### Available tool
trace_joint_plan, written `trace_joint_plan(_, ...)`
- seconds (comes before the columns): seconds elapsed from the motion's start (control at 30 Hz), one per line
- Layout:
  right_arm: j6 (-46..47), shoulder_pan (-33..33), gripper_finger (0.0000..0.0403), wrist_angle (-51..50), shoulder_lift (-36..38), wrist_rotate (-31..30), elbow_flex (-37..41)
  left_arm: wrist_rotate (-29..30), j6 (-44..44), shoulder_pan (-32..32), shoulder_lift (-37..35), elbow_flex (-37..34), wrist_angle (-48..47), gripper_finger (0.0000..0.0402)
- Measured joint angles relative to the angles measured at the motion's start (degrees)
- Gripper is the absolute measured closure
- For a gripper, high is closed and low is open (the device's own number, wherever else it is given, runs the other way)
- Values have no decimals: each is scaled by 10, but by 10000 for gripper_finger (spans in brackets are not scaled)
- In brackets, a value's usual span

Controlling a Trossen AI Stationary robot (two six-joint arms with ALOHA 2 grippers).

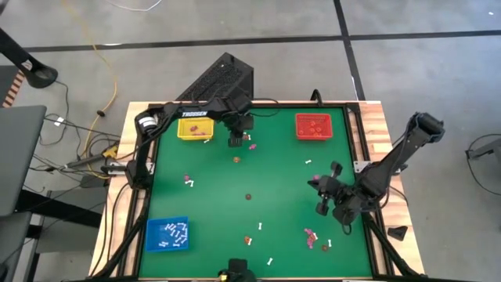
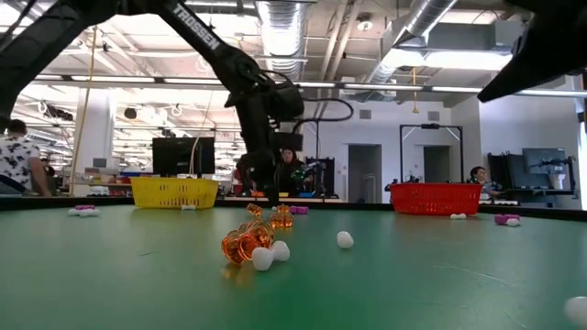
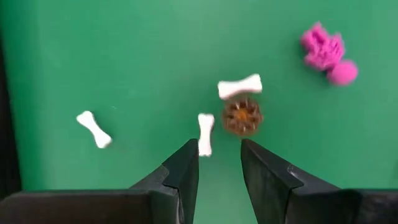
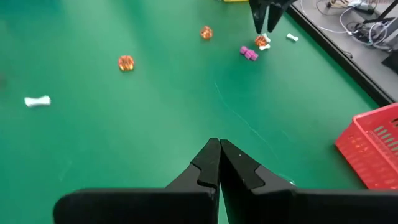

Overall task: Sort Halloween decoration
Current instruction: Put the white bone toy into the blue bin

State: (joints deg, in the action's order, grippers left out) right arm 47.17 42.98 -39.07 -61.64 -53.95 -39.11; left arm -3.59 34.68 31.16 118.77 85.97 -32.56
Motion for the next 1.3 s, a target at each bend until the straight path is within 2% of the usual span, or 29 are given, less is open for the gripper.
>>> trace_joint_plan(0.2,-22,-13,369,7,-26,0,0,38,4,0,15,7,9,293)
trace_joint_plan(0.53,-22,-42,369,21,-28,0,0,-2,31,4,24,8,0,300)
trace_joint_plan(0.63,-22,-50,369,25,-28,0,0,6,30,4,32,10,-4,308)
trace_joint_plan(0.8,-22,-52,369,30,-29,2,0,8,31,4,38,11,-12,329)
trace_joint_plan(1.03,-22,-52,369,31,-29,3,0,8,12,3,41,24,-24,392)
trace_joint_plan(1.3,-22,-52,369,36,-29,15,0,23,-23,1,46,76,-65,398)
